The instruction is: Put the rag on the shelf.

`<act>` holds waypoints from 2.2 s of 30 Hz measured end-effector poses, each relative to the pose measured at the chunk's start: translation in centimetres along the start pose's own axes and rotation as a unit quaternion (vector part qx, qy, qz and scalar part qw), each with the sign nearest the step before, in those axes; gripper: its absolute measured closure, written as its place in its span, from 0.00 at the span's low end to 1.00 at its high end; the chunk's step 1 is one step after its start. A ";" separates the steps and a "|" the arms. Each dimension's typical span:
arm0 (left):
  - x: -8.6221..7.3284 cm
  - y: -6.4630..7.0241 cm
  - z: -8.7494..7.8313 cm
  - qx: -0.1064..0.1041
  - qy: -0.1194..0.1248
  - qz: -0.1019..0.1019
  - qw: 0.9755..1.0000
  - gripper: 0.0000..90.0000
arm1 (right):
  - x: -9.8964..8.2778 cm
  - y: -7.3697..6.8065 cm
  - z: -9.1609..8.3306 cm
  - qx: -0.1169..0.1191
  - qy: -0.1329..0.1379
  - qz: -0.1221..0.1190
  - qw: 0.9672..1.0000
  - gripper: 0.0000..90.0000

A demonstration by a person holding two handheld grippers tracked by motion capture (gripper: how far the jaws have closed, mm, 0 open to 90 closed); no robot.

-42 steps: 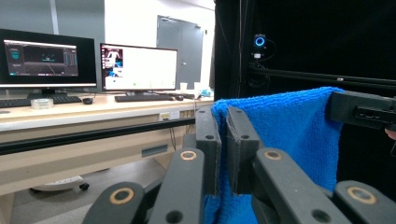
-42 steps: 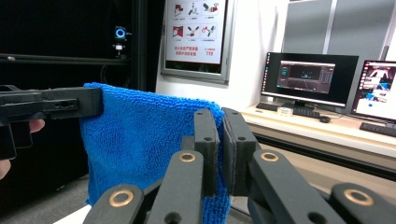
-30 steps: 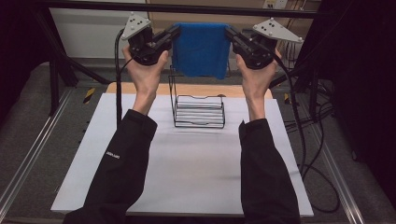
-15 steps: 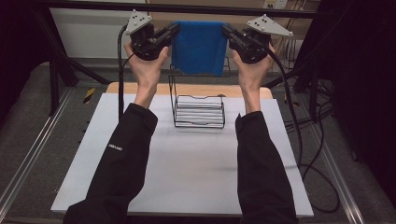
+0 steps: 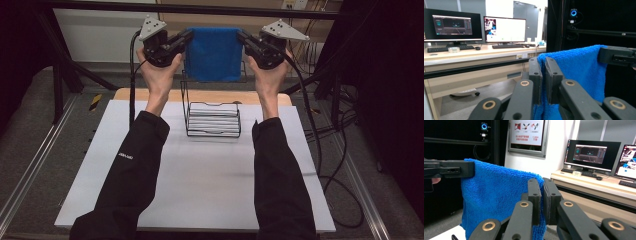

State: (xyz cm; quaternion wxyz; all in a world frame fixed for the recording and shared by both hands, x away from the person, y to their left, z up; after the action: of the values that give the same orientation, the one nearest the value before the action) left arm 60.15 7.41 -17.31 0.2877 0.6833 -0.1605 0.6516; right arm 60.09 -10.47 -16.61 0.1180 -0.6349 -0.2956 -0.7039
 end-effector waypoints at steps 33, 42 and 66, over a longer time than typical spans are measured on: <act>-5.1 0.7 -2.1 -0.034 -0.052 0.014 0.998 0.94 | -4.6 -2.6 -3.1 0.052 -0.052 0.020 0.997 0.95; -5.9 0.8 -2.7 -0.039 -0.067 0.010 0.997 0.93 | -5.3 -3.2 -3.6 0.067 -0.070 0.025 0.995 0.95; -8.9 1.2 -4.1 -0.044 -0.130 -0.002 0.990 0.90 | -7.5 -4.9 -5.2 0.118 -0.105 0.057 0.986 0.94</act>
State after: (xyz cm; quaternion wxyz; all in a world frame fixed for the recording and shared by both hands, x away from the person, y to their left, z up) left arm 55.26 7.60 -25.90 0.2957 0.7493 -0.2239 0.5486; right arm 54.42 -11.11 -25.25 0.1998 -0.7030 -0.3506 -0.5856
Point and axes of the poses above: each handheld gripper's, and its own axes: z roughly forward along the jaws, x roughly out of its top, y roughly to its right, the point moved 9 cm from there along z, roughly forward along the jaws, and after that the axes turned 10 degrees about -z, right-handed, at the moved point
